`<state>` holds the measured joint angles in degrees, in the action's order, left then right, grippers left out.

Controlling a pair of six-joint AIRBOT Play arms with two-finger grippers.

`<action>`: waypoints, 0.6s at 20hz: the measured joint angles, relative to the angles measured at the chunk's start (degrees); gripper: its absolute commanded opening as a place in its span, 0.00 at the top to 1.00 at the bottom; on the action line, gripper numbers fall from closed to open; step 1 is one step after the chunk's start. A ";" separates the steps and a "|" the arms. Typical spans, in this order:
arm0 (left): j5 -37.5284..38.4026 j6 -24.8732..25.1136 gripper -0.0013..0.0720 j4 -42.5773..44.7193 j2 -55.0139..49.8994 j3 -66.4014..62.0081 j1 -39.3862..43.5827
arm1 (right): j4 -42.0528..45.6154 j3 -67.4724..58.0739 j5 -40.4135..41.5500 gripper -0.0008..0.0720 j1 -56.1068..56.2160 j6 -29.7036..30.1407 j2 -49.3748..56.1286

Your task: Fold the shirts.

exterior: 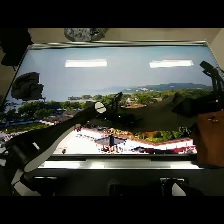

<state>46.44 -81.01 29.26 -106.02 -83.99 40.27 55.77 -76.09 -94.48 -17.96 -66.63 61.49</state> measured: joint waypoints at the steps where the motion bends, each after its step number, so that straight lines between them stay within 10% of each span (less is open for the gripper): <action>1: -0.48 0.02 0.94 -1.84 -1.25 -1.38 0.87 | -0.07 -0.26 -0.59 0.93 0.00 -0.46 -0.90; 8: -1.18 0.00 0.95 -9.14 -8.17 -11.26 5.60 | 0.04 -1.05 -2.01 0.93 0.00 -3.32 -4.68; 12: 5.01 -1.73 0.95 4.90 -3.28 -12.72 1.31 | 0.44 -1.07 0.11 0.93 0.00 -3.78 -3.63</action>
<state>51.44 -82.74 34.15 -109.30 -96.71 41.58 56.21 -77.17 -94.37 -17.96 -70.41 57.87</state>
